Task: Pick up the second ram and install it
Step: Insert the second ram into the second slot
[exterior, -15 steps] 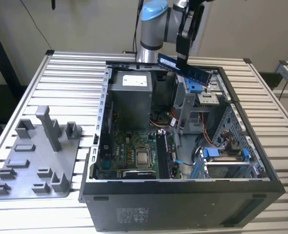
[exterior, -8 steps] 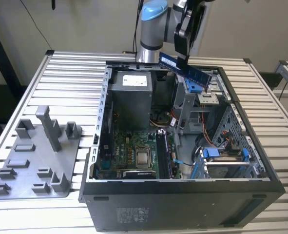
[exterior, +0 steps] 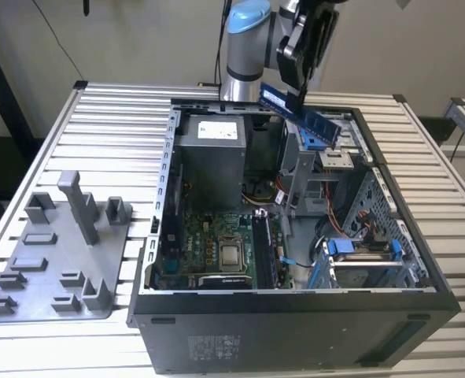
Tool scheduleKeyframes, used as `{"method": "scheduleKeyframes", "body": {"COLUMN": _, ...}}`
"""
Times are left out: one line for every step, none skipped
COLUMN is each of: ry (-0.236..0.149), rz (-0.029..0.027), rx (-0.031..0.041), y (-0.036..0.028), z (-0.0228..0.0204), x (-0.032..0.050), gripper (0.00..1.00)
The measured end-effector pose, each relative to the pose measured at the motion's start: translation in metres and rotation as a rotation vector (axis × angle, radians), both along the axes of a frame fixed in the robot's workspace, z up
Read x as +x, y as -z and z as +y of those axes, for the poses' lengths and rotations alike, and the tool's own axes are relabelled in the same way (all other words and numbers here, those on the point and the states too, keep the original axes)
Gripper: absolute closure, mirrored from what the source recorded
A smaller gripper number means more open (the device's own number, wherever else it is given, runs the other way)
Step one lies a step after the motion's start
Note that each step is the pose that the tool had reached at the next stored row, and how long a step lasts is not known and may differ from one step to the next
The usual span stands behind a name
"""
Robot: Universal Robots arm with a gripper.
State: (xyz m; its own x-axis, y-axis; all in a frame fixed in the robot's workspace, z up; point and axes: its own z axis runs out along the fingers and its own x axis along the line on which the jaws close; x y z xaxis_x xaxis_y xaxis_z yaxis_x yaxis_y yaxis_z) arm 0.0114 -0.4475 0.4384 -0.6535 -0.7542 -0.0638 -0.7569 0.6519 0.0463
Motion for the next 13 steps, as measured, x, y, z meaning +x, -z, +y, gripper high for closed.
{"method": "scheduleKeyframes", "body": {"ry": 0.016, "rz": 0.0000, "rx": 0.0000, "y": 0.0001, "z": 0.0000, "x": 0.0000, "gripper": 0.86}}
{"method": "scheduleKeyframes", "body": {"ry": 0.034, "rz": 0.0000, "rx": 0.0000, "y": 0.0001, "z": 0.0000, "x": 0.0000, "gripper": 0.86}}
{"method": "scheduleKeyframes", "body": {"ry": 0.052, "rz": -0.0001, "rx": 0.0001, "y": 0.0003, "z": 0.0000, "x": 0.0000, "gripper": 0.86}}
{"method": "scheduleKeyframes", "body": {"ry": 0.070, "rz": 0.0000, "rx": 0.0001, "y": 0.0004, "z": 0.0000, "x": 0.0000, "gripper": 0.86}}
{"method": "scheduleKeyframes", "body": {"ry": 0.089, "rz": 0.0000, "rx": -0.0001, "y": 0.0004, "z": 0.0000, "x": 0.0000, "gripper": 0.86}}
{"method": "scheduleKeyframes", "body": {"ry": 0.107, "rz": 0.0000, "rx": -0.0001, "y": 0.0005, "z": 0.0000, "x": 0.0000, "gripper": 0.86}}
{"method": "scheduleKeyframes", "body": {"ry": 0.125, "rz": 0.0000, "rx": 0.0000, "y": 0.0006, "z": 0.0000, "x": 0.0000, "gripper": 0.86}}
{"method": "scheduleKeyframes", "body": {"ry": 0.143, "rz": 0.0000, "rx": 0.0001, "y": 0.0008, "z": 0.0000, "x": 0.0000, "gripper": 0.86}}
{"method": "scheduleKeyframes", "body": {"ry": 0.161, "rz": 0.0000, "rx": 0.0001, "y": 0.0009, "z": 0.0000, "x": 0.0000, "gripper": 0.86}}
{"method": "scheduleKeyframes", "body": {"ry": 0.179, "rz": 0.0000, "rx": 0.0000, "y": 0.0010, "z": 0.0000, "x": 0.0000, "gripper": 0.86}}
{"method": "scheduleKeyframes", "body": {"ry": 0.197, "rz": 0.0000, "rx": 0.0000, "y": 0.0011, "z": 0.0000, "x": 0.0000, "gripper": 0.86}}
{"method": "scheduleKeyframes", "body": {"ry": 0.215, "rz": 0.0000, "rx": 0.0000, "y": 0.0013, "z": 0.0000, "x": 0.0000, "gripper": 0.86}}
{"method": "scheduleKeyframes", "body": {"ry": 0.234, "rz": 0.0000, "rx": 0.0000, "y": 0.0014, "z": 0.0000, "x": 0.0000, "gripper": 0.86}}
